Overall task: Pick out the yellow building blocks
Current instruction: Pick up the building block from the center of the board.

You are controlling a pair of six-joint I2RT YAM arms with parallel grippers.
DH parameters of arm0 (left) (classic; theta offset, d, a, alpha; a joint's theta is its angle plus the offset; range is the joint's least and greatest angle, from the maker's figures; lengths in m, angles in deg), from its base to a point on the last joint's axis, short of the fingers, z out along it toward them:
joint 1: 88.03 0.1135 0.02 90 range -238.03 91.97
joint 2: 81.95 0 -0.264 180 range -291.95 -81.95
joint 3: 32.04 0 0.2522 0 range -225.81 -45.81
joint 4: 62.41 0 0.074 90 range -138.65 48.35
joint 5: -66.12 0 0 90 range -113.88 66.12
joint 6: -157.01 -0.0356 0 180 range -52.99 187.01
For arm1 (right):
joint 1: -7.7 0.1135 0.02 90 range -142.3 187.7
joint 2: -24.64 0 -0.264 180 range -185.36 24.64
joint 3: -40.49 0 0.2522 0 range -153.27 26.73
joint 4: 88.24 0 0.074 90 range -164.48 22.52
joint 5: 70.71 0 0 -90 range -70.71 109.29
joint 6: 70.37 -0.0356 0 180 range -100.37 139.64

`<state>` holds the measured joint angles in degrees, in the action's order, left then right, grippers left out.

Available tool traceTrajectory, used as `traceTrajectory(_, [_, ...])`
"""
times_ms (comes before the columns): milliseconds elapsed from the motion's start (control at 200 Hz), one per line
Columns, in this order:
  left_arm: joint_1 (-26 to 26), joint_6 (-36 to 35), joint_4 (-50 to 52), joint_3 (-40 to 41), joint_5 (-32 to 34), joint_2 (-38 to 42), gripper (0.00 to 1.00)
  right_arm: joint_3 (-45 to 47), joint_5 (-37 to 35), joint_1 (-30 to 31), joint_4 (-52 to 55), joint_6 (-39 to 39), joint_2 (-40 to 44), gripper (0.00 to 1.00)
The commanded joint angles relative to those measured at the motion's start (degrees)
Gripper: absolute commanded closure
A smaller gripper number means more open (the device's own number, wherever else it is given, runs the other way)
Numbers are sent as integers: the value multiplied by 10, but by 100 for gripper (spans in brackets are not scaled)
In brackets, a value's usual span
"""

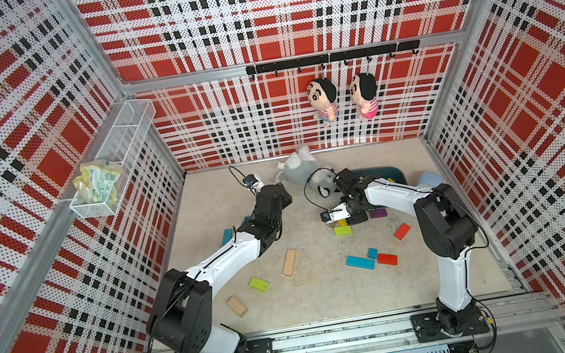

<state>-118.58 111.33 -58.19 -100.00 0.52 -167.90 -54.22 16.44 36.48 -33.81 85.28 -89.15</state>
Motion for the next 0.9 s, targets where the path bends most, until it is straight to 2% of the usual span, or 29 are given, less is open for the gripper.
traceTrajectory(0, [3, 2, 0, 3, 3, 6, 48, -12, -14, 7, 11, -17, -14, 50])
traceTrajectory(195, [3, -6, -1, -9, -3, -3, 48, -29, -7, 10, 20, -23, -34, 50])
traceTrajectory(451, [3, -21, -1, -18, -14, -7, 48, -87, 48, 11, 111, -55, -69, 53])
traceTrajectory(771, [3, -35, 0, -27, -26, -9, 48, -83, 35, 10, 104, -61, -84, 61])
traceTrajectory(897, [3, -36, 5, -31, -23, -10, 48, -87, 28, 10, 103, -55, -83, 67])
